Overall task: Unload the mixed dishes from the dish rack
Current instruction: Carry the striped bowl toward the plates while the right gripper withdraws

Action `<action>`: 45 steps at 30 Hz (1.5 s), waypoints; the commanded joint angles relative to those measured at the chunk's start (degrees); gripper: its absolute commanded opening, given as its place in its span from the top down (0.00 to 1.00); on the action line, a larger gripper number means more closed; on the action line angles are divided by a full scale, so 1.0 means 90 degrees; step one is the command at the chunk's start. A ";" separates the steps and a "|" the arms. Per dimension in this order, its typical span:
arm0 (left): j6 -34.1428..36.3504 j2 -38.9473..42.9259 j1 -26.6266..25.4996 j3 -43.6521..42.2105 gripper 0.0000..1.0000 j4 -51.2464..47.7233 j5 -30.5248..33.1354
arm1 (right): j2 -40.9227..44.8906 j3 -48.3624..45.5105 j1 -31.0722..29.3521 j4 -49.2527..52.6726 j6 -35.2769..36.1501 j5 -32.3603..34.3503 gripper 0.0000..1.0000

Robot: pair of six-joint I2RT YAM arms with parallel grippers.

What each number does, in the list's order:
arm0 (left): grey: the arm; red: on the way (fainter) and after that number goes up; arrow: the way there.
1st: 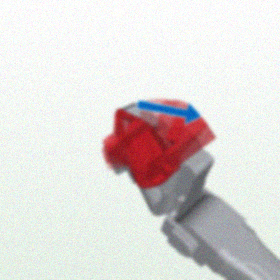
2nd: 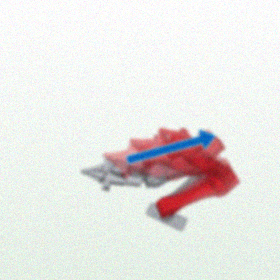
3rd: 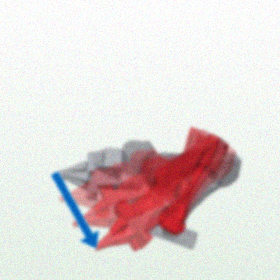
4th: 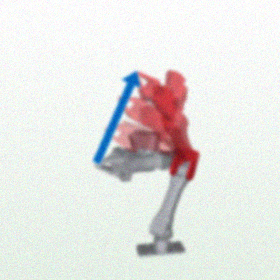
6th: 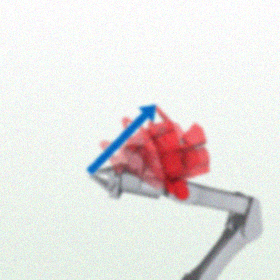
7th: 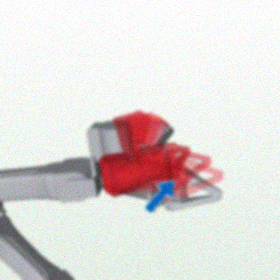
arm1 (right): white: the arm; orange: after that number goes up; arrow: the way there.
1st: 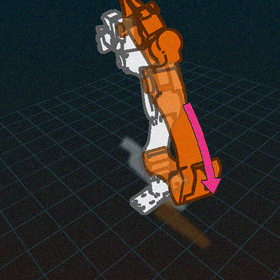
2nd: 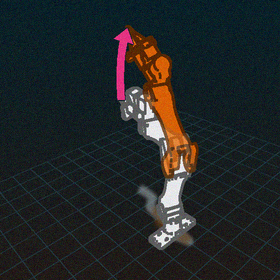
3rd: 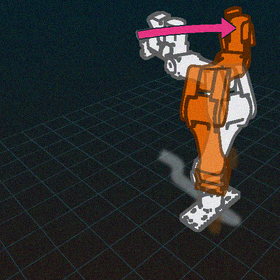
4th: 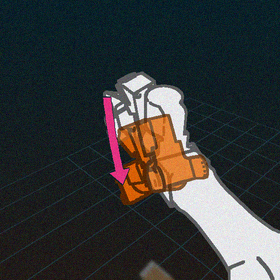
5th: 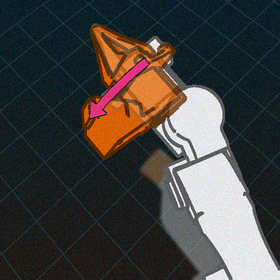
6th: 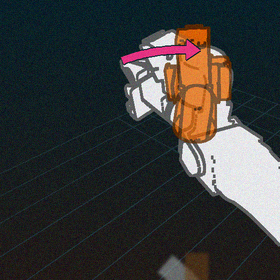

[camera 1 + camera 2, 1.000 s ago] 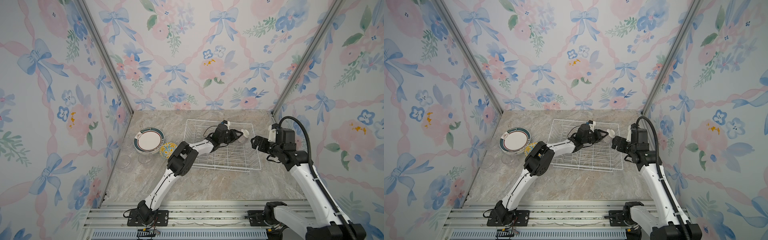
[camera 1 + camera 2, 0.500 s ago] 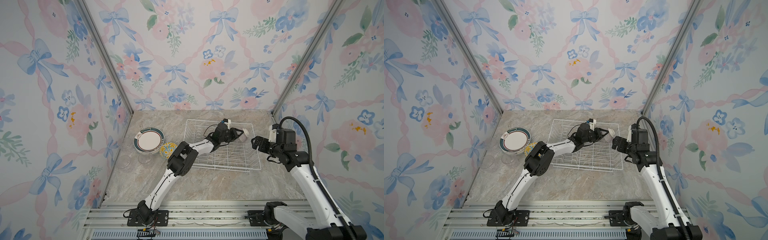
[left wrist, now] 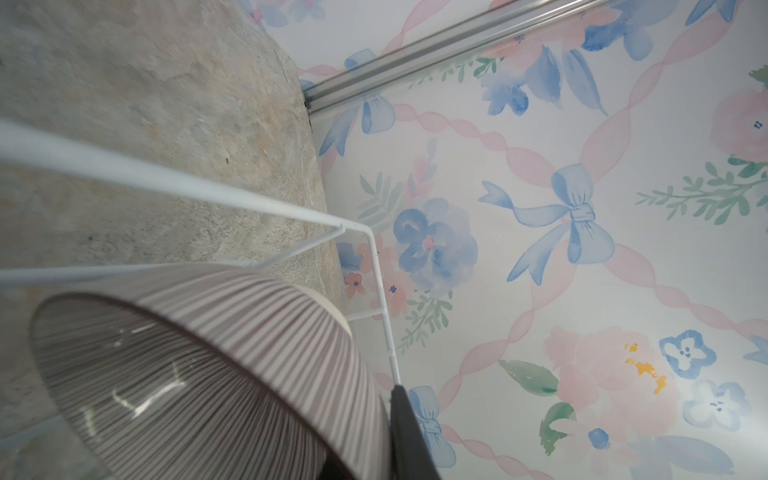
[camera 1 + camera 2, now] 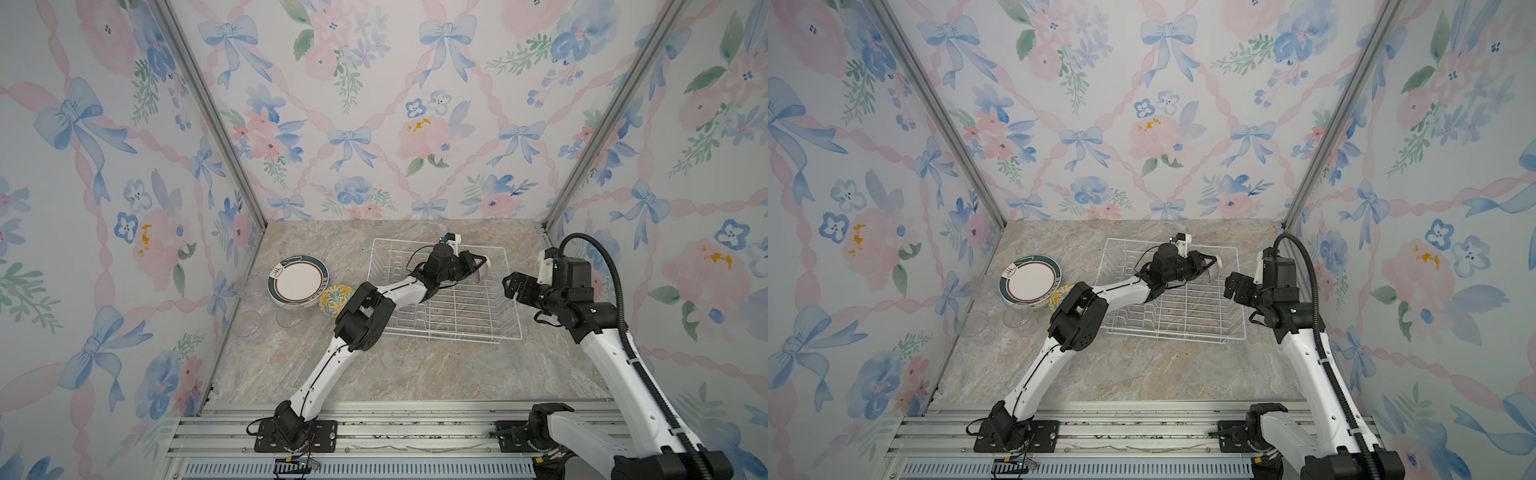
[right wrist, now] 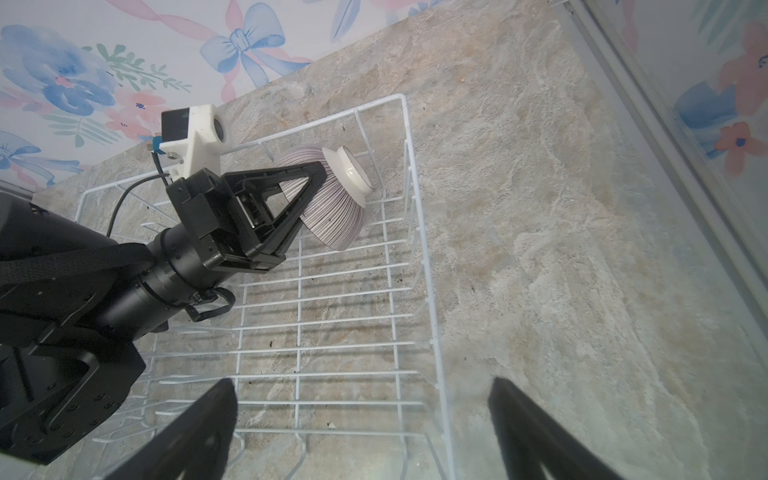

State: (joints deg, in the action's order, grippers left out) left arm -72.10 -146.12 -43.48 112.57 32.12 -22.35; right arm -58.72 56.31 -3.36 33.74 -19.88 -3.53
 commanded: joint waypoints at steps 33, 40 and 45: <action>0.2738 0.2976 -0.0001 -0.1461 1.00 -0.2701 0.0826 | 0.0644 0.0048 0.0060 0.0309 -0.0183 -0.0189 0.03; 0.3624 0.4574 0.0063 -0.2345 1.00 -0.3841 0.1624 | 0.0722 0.0060 0.0051 0.0313 -0.0267 -0.0425 0.03; 0.4094 0.5664 0.0118 -0.2859 1.00 -0.4668 0.2308 | 0.0799 0.0100 0.0041 0.0419 -0.0233 -0.0548 0.03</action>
State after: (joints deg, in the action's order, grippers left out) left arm -40.66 -100.07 -43.29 89.17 -5.08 -6.87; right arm -52.73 55.75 -3.36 36.05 -21.65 -7.14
